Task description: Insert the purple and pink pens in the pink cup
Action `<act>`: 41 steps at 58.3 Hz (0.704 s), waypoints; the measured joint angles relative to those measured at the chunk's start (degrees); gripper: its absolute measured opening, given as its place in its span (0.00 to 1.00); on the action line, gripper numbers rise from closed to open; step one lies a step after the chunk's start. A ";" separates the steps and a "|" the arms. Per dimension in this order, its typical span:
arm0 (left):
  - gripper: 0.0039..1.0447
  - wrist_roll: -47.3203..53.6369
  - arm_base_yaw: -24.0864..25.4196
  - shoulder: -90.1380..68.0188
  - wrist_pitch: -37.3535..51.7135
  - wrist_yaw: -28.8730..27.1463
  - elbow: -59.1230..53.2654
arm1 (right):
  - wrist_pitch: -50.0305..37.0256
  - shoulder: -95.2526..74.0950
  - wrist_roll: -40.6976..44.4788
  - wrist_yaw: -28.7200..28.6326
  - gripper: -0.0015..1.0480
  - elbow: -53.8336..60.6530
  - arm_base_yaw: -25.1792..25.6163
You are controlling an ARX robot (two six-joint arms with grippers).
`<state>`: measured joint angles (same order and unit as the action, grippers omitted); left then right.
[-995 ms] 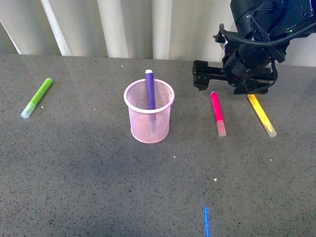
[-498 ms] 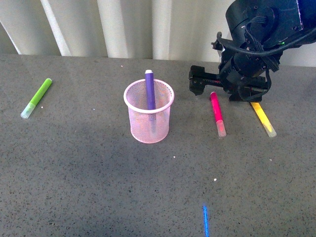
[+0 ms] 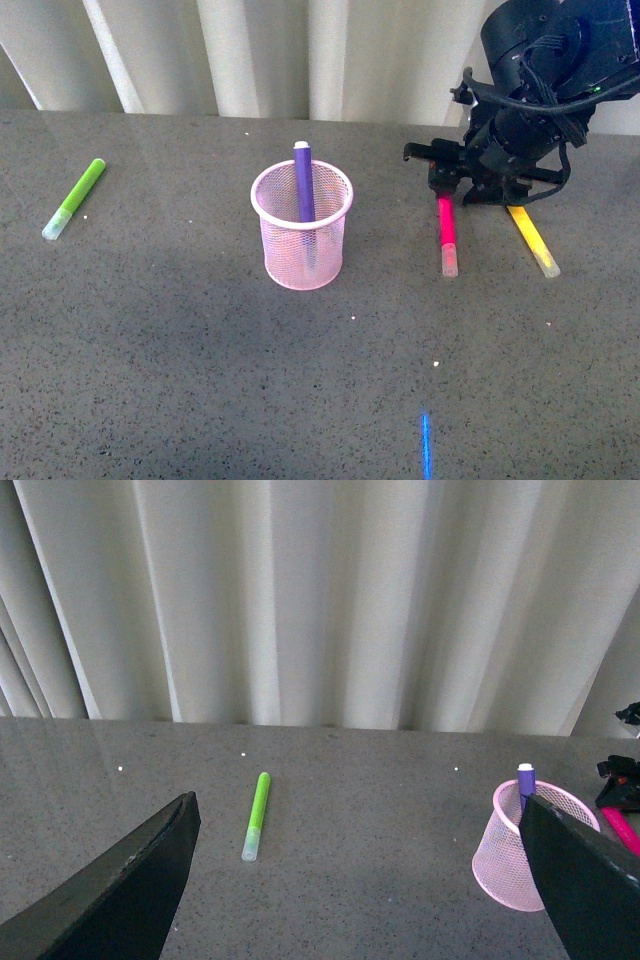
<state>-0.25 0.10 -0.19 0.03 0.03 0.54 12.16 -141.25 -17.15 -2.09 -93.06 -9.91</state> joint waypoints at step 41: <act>0.94 0.00 0.00 0.00 0.00 0.00 0.00 | -23.28 11.06 -7.78 -9.40 0.11 12.37 2.40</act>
<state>-0.25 0.10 -0.19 0.03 0.03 0.54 -11.11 -130.19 -24.93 -11.49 -80.68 -7.51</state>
